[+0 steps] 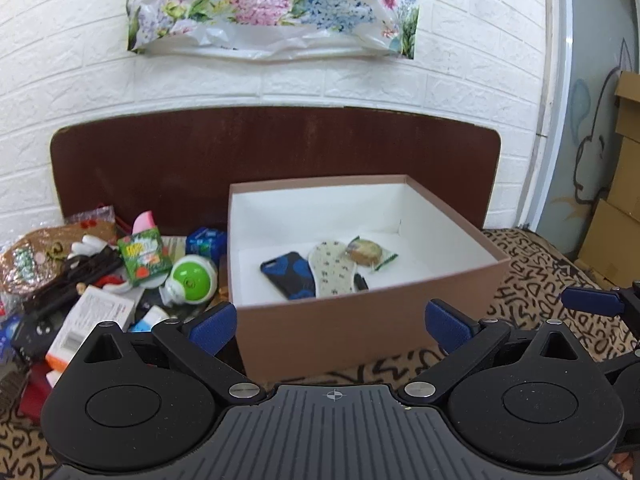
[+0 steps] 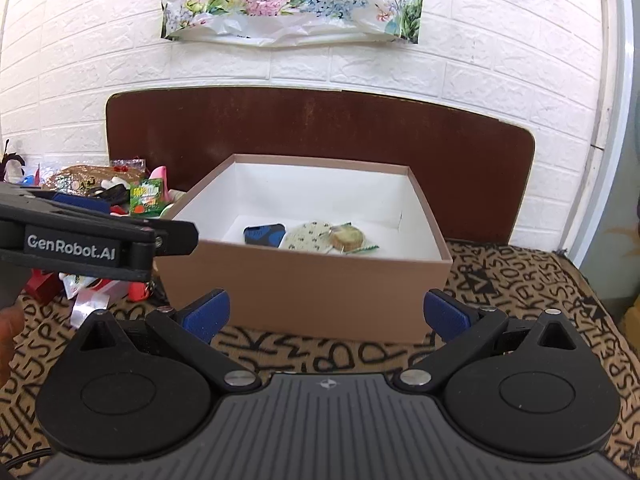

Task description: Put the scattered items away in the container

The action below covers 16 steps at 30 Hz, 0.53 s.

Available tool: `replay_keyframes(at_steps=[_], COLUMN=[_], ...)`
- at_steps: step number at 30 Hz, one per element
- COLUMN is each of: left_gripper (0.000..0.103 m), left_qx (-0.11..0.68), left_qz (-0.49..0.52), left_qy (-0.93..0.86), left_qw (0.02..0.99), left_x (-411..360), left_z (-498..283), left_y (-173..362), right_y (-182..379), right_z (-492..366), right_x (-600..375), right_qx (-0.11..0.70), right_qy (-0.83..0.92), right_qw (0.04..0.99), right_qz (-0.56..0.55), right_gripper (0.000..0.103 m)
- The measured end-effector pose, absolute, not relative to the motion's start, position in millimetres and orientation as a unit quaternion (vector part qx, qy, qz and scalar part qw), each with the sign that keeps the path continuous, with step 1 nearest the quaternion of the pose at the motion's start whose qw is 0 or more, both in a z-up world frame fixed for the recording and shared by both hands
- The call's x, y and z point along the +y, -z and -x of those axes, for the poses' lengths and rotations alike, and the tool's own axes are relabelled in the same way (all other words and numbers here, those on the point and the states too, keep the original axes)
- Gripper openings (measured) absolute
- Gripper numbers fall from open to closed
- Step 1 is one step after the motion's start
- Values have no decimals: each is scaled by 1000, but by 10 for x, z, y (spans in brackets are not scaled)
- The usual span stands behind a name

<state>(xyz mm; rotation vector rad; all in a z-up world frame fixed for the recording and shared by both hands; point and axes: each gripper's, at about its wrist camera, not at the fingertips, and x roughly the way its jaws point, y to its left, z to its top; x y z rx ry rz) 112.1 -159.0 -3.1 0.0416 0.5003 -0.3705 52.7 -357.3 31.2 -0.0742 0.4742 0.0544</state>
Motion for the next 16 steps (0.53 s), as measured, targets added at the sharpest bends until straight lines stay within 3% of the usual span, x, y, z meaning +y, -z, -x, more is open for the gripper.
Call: replay_keyframes(at_steps=[16], left_gripper=[103], left_qx=[254], left_qz=[-37], left_qy=[192], left_qw=[947], left_x=[-1555], left_z=[-906], left_y=[72], right_y=[-296], right_z=[-387], right_x=[-3515], right_qx=[235], right_qy=[-26], right_qw=[971], right_qz=[29], right_gripper=[103])
